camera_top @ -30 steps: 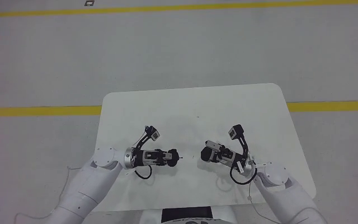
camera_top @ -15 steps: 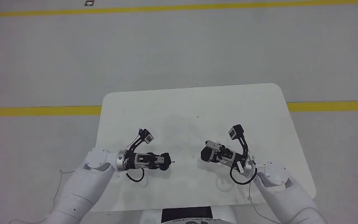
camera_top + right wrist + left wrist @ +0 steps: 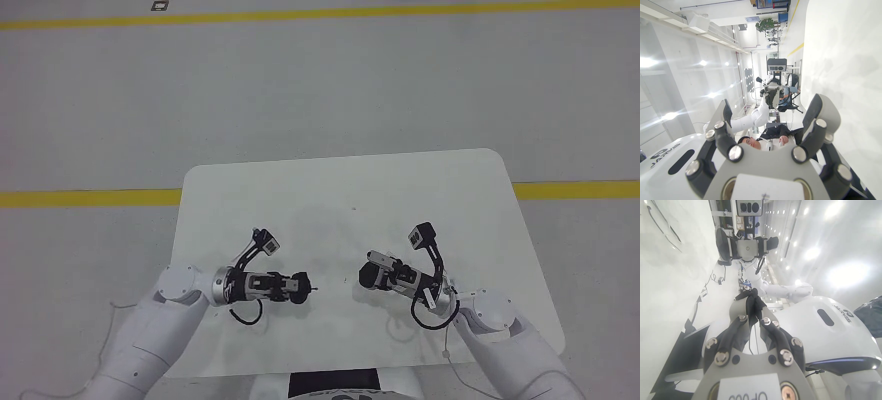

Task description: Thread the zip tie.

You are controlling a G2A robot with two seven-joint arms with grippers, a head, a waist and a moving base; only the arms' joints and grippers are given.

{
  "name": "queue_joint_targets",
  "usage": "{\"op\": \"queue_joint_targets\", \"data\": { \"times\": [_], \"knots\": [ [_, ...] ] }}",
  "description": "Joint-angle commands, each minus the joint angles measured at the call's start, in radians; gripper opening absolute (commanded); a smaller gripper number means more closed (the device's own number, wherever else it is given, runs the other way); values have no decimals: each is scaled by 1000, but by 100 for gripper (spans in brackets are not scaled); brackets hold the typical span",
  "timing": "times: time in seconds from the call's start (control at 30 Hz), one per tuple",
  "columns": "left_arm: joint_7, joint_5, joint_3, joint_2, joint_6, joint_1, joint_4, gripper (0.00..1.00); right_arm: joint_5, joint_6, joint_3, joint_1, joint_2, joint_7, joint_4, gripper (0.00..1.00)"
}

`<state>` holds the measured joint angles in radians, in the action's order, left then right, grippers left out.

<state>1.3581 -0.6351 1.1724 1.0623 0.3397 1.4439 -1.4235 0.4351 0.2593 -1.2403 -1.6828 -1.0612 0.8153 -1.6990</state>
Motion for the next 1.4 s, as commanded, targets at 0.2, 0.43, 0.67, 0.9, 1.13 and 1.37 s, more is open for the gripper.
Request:
{"op": "queue_joint_targets", "data": {
  "times": [0.2,0.43,0.67,0.9,1.13,1.37],
  "knots": [
    [32,-47,32,-6,0,11,-11,0,0,0,0,0,0,0,0,100],
    [32,-22,20,-15,0,7,-25,0,0,0,0,0,0,0,0,100],
    [32,-32,19,-15,0,2,-41,0,0,0,0,0,0,0,0,100],
    [10,-55,9,-14,-15,9,-55,0,0,0,0,0,0,0,0,100],
    [32,-103,21,-1,0,3,-55,0,0,0,0,0,0,0,0,100],
    [32,-46,25,26,0,-9,-57,0,0,0,0,0,0,0,0,100]
  ]
}}
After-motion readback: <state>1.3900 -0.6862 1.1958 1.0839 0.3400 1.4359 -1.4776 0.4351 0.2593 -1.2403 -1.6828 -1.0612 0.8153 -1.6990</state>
